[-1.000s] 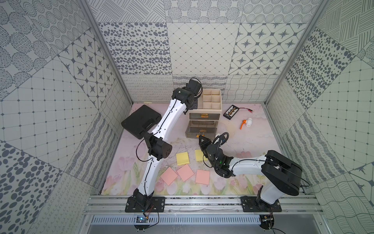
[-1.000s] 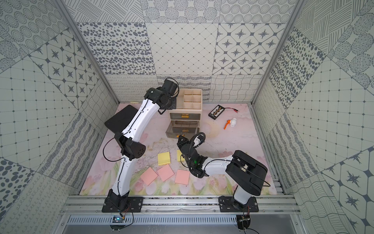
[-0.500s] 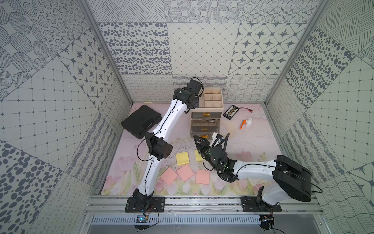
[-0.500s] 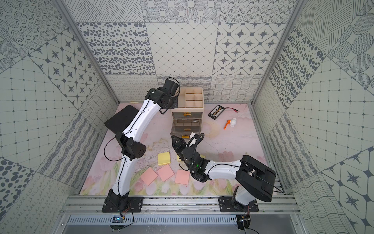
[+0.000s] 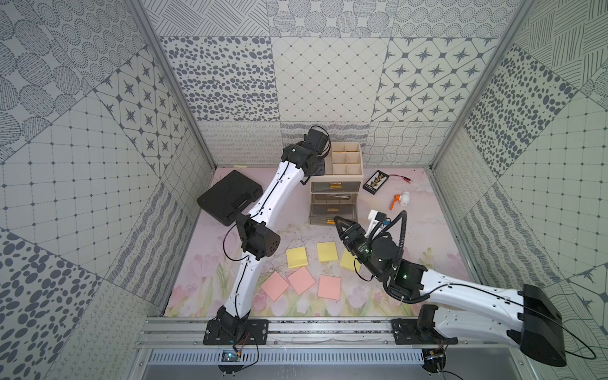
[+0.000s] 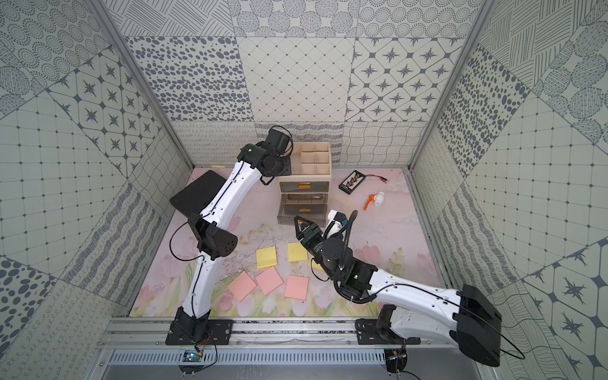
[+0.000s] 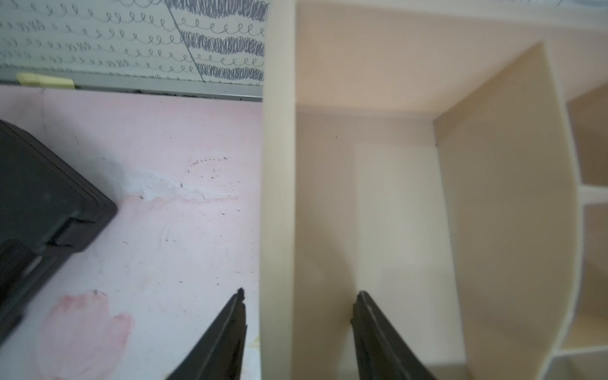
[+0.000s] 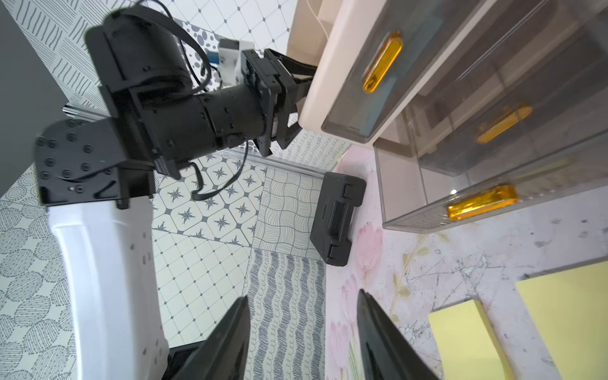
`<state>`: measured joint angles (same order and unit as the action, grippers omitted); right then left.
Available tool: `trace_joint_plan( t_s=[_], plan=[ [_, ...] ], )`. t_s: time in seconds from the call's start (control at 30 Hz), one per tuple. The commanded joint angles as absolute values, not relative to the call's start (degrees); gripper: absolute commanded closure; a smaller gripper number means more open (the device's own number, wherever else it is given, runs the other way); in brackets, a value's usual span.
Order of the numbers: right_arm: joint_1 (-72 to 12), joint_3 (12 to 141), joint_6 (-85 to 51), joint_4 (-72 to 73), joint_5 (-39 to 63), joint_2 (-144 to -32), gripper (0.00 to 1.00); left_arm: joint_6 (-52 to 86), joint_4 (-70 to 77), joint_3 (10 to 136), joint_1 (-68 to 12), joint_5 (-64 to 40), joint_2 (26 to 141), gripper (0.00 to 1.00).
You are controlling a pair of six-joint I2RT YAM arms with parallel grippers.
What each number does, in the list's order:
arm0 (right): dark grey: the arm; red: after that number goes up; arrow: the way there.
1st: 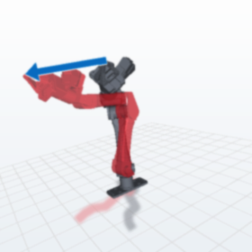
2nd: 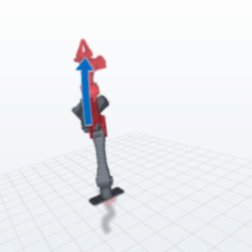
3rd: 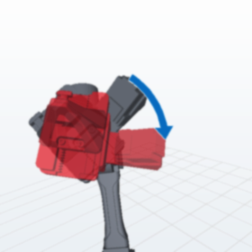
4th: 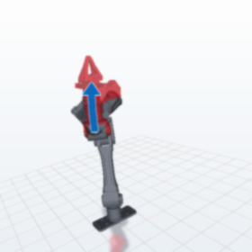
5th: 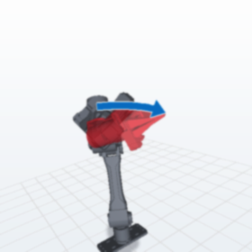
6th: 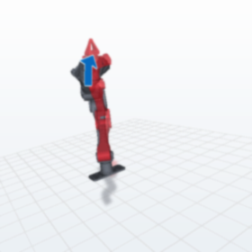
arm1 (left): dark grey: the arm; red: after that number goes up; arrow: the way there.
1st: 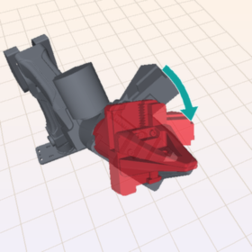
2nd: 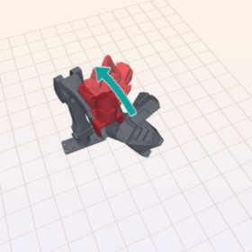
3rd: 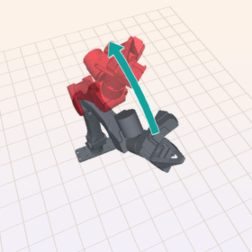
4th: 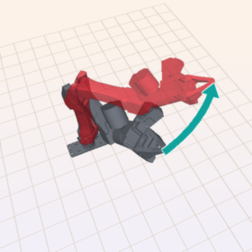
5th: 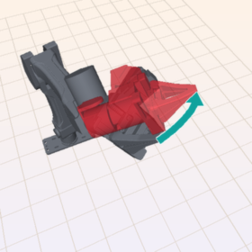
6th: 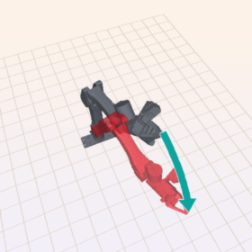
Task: Please put the sticky notes in the drawer by color
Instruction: Open the drawer in the storage box, then pick up the sticky notes from the center of the board.
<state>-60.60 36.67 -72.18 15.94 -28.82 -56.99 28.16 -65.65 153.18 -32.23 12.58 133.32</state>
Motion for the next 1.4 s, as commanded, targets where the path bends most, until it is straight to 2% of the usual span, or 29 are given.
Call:
trace_joint_plan(
  t_s=[0.0, 0.07, 0.23, 0.37, 0.63, 0.8, 1.1, 1.37],
  plan=[
    [-60.3, 40.4, -65.7, -7.3, -33.7, -49.7, 0.4, 28.1, -60.8, 150.7, -31.0, 3.5, 131.4, 0.24],
    [-60.3, 43.0, -64.5, -17.5, -36.0, -46.1, 0.33, 28.4, -60.2, 151.4, -30.3, 1.4, 131.3, 0.16],
    [-60.3, 50.4, -66.2, -39.3, -37.8, -46.2, 0.23, 28.8, -59.3, 152.0, -28.9, -0.6, 129.7, 0.07],
    [-60.8, 53.8, -70.6, -49.1, -34.7, -51.9, 0.13, 28.9, -57.6, 149.9, -28.2, -2.6, 126.6, 0.05],
    [-66.3, 53.7, -80.5, -62.2, -31.9, -59.2, 0.05, 27.9, -56.0, 139.5, -24.5, -1.3, 115.6, 0.04],
    [-67.7, 50.5, -80.3, -58.9, -27.1, -62.6, 0.0, 27.9, -51.2, 122.7, -23.5, 2.1, 104.6, 0.04],
    [-65.3, 47.3, -73.0, -46.1, -19.8, -70.4, 0.01, 33.2, -40.2, 89.7, -22.9, 0.5, 83.4, 0.05],
    [-61.6, 51.0, -65.9, -44.0, -18.2, -80.0, 0.01, 33.4, -42.0, 78.5, -23.0, 1.2, 75.3, 0.06]
  ],
)
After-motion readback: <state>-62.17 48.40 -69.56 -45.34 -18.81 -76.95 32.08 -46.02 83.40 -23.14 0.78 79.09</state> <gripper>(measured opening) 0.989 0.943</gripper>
